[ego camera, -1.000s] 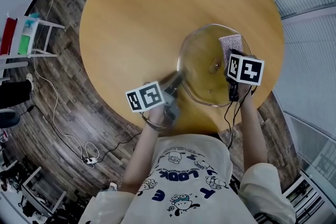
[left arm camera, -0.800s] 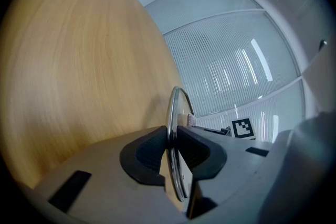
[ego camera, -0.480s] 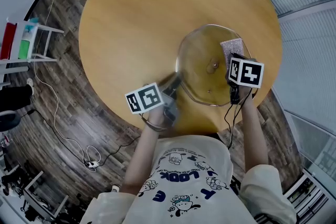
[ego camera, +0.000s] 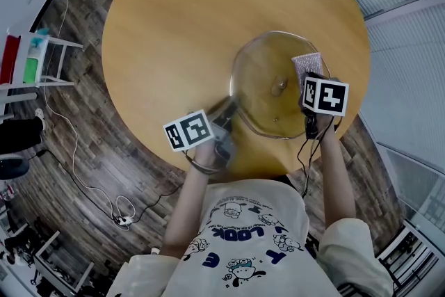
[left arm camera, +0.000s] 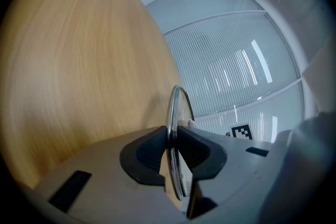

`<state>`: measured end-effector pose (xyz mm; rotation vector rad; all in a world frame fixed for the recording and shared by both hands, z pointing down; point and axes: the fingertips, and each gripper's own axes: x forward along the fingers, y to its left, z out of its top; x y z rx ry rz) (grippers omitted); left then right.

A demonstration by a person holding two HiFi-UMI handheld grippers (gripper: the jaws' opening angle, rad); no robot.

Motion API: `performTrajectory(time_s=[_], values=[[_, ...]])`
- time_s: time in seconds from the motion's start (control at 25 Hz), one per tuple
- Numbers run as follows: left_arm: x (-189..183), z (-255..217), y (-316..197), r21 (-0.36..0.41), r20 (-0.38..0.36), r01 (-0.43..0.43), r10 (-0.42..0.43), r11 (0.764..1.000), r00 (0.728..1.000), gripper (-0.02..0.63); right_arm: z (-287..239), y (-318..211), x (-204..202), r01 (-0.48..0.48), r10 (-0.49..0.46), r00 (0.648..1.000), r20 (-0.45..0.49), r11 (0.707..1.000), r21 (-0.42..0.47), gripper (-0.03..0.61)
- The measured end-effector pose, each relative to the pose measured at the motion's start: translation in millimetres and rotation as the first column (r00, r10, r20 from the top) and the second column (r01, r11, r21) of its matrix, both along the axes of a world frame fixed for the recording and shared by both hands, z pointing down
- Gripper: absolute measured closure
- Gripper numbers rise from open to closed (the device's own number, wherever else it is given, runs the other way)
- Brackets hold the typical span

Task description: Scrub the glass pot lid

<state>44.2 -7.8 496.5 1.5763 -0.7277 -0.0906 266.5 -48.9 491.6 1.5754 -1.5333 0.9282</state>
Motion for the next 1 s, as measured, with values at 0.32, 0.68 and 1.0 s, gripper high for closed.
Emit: performTrajectory(time_s=[0.32,0.68,1.0], values=[[-1.4,-1.9,-0.8,0.003,-0.005,-0.009,0.009,1.0,1.0,0.54,-2.2,4.9,0.9,-0.002,0.002,1.0,-0.01,1.0,-0.017,0.535],[0.8,-1.8,0.1,0.007,-0.004,-0.018,0.018,1.0,1.0,0.54,2.2,19.0,1.0,-0.004,0.004,1.0,0.0,0.998,-0.057,0.535],[0.1,-3.3,-0.2,0.011,-0.011,-0.02,0.02,1.0,1.0,0.541,4.5,29.5,-4.2,-0.003,0.003,1.0,0.006,0.997,-0.076,0.535]])
